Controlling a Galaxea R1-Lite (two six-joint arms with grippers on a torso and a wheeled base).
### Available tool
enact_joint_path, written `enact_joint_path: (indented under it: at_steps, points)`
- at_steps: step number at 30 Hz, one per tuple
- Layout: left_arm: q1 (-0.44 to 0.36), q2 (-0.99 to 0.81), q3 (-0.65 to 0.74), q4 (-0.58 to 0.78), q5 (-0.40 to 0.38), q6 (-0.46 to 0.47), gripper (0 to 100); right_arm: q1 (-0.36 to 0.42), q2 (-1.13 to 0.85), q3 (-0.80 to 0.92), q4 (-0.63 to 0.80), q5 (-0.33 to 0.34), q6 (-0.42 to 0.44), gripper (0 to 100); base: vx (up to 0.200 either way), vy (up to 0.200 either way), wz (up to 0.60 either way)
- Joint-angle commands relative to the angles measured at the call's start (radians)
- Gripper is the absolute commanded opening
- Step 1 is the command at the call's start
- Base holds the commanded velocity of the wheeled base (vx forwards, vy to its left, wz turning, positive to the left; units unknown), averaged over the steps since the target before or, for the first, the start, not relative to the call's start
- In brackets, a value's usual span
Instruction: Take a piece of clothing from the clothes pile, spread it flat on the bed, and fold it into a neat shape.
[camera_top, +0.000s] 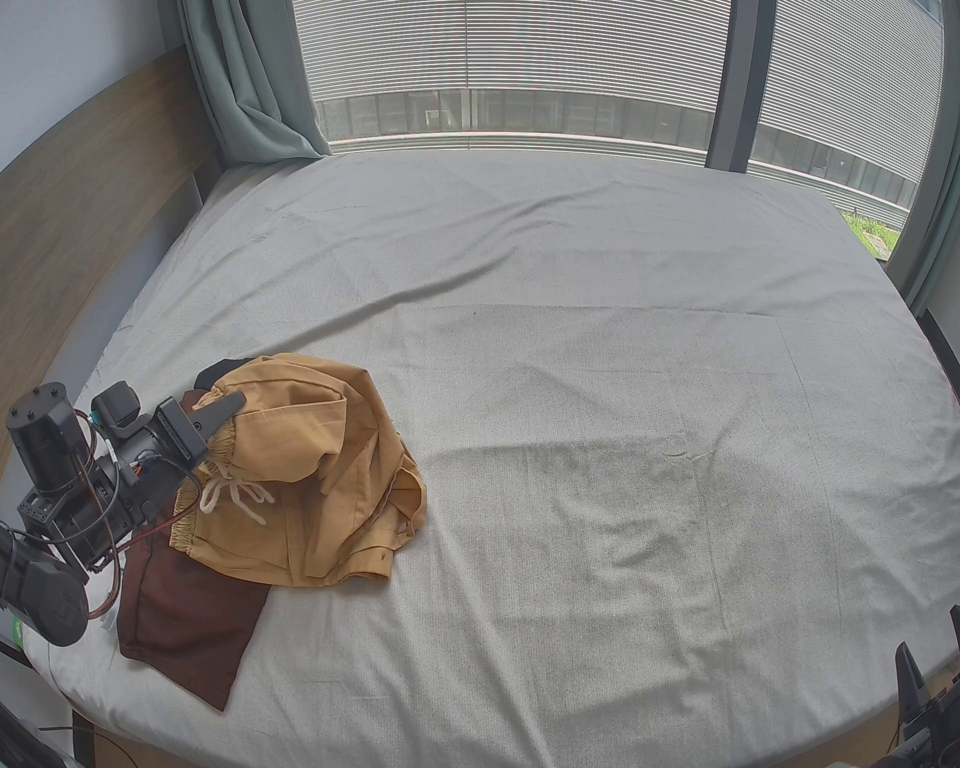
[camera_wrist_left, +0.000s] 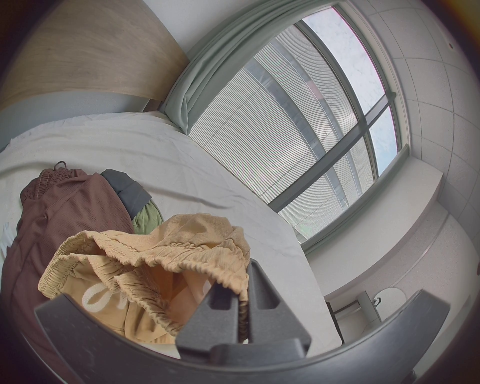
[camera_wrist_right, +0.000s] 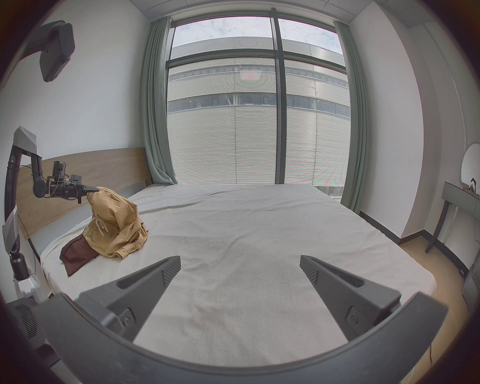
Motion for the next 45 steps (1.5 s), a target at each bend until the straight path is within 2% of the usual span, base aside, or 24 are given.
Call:
enact_joint_path:
  at_steps: [1,6,16,20,22,23,24,27,33,40,45]
  points:
    - [-0.02,-0.019,0.01,-0.006,0.013,-0.015,0,0.0,-0.012,0.016,0.0,-0.001,0.0,100,0.0,0.0,0.0]
    - [-0.049,-0.046,0.021,-0.015,0.022,-0.042,0,-0.001,-0.012,0.016,0.0,-0.001,0.0,100,0.0,0.0,0.0]
    - [-0.089,-0.075,-0.014,-0.031,0.085,-0.207,0,0.0,-0.012,0.016,0.0,-0.001,0.0,100,0.0,0.0,0.0]
    - [-0.12,-0.077,-0.026,-0.031,0.133,-0.241,0,0.0,-0.012,0.016,0.0,0.001,0.0,100,0.0,0.0,0.0]
    - [-0.151,-0.069,-0.057,-0.031,0.218,-0.273,0,0.0,-0.012,0.016,0.0,0.001,0.0,100,0.0,0.0,0.0]
    - [-0.152,-0.069,-0.059,-0.031,0.225,-0.276,0,0.0,-0.012,0.016,0.0,0.001,0.0,100,0.0,0.0,0.0]
    - [-0.178,-0.068,-0.08,-0.029,0.281,-0.298,0,0.0,-0.012,0.016,0.0,0.001,0.0,100,0.0,0.0,0.0]
    - [-0.217,-0.068,-0.102,-0.029,0.338,-0.33,0,0.0,-0.012,0.016,0.0,0.001,0.0,100,0.0,0.0,0.0]
    - [-0.278,-0.071,-0.122,-0.029,0.392,-0.379,0,0.0,-0.012,0.016,0.0,0.001,0.0,100,0.0,0.0,0.0]
    - [-0.37,-0.066,-0.158,-0.026,0.467,-0.528,0,0.0,-0.012,0.016,0.0,-0.001,0.001,100,0.0,0.0,0.0]
    - [-0.404,-0.065,-0.168,-0.025,0.472,-0.54,0,0.0,-0.012,0.016,0.0,-0.001,0.001,100,0.0,0.0,0.0]
